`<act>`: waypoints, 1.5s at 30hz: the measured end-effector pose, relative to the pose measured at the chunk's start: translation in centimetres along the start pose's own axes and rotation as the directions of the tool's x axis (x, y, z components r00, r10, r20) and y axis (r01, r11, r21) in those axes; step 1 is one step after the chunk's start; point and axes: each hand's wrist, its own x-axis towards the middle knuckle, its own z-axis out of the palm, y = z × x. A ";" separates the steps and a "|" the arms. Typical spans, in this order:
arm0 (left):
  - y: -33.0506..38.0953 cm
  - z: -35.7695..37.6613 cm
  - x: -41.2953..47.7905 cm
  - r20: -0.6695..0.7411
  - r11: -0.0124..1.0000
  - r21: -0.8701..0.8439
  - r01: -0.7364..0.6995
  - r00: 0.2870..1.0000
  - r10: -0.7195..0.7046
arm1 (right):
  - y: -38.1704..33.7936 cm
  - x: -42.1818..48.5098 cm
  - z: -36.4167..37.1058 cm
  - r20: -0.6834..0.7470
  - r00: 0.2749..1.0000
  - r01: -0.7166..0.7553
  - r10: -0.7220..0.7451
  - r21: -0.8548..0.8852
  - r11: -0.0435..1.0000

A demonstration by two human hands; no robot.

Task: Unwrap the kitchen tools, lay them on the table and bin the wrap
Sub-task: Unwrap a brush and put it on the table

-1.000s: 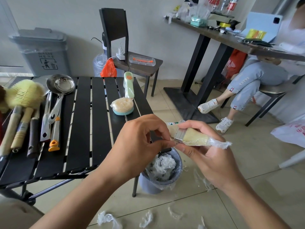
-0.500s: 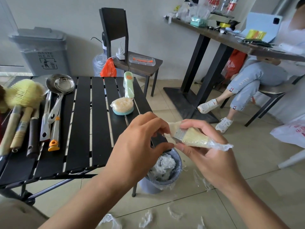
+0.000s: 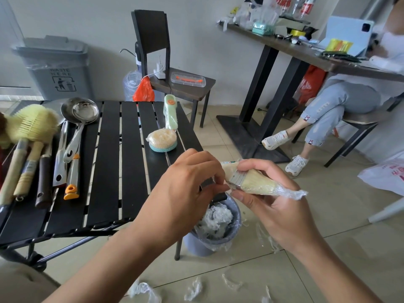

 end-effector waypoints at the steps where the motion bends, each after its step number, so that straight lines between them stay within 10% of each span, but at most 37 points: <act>1: 0.0 0.0 0.0 0.000 0.999 -0.034 0.026 1.000 -0.026 | 0.0 0.0 0.0 -0.001 1.000 0.000 0.000 -0.002 1.000; 45: -0.1 -0.7 0.3 0.160 0.937 -0.245 0.251 0.963 -0.216 | 1.2 0.0 0.4 0.034 0.957 0.278 -0.289 -0.406 0.871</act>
